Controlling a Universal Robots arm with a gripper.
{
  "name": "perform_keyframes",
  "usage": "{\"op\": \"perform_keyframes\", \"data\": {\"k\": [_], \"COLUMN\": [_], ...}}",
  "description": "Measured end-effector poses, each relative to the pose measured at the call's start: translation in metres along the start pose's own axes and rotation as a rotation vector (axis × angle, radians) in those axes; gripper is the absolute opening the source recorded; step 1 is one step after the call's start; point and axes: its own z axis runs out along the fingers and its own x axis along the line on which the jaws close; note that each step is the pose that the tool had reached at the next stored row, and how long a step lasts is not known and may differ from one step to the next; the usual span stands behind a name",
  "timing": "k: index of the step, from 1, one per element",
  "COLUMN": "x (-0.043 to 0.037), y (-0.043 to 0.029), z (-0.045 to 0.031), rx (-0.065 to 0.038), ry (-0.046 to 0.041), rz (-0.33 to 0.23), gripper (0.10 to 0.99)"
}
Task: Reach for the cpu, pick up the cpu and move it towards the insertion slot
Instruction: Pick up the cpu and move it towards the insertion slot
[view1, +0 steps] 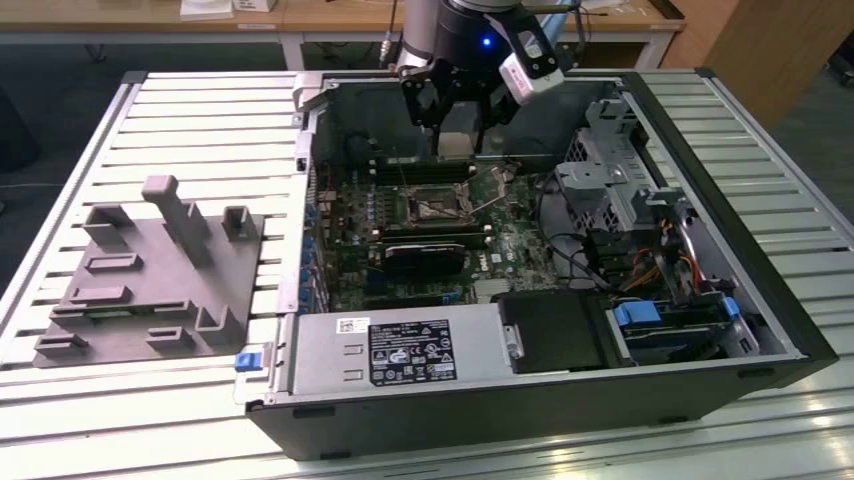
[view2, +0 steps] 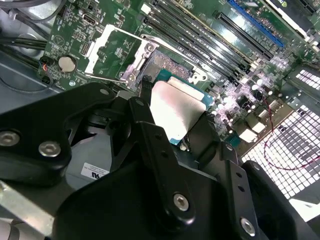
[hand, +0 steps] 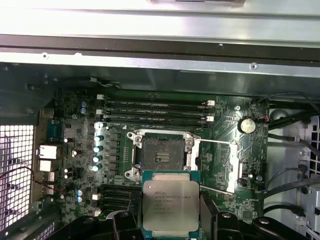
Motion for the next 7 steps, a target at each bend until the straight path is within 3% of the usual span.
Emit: {"op": "perform_keyframes", "data": {"k": [7], "x": [0.0], "y": [0.0], "z": [0.0003], "rx": [0.0], "ry": [0.0], "rz": [0.0], "gripper": [0.541]}}
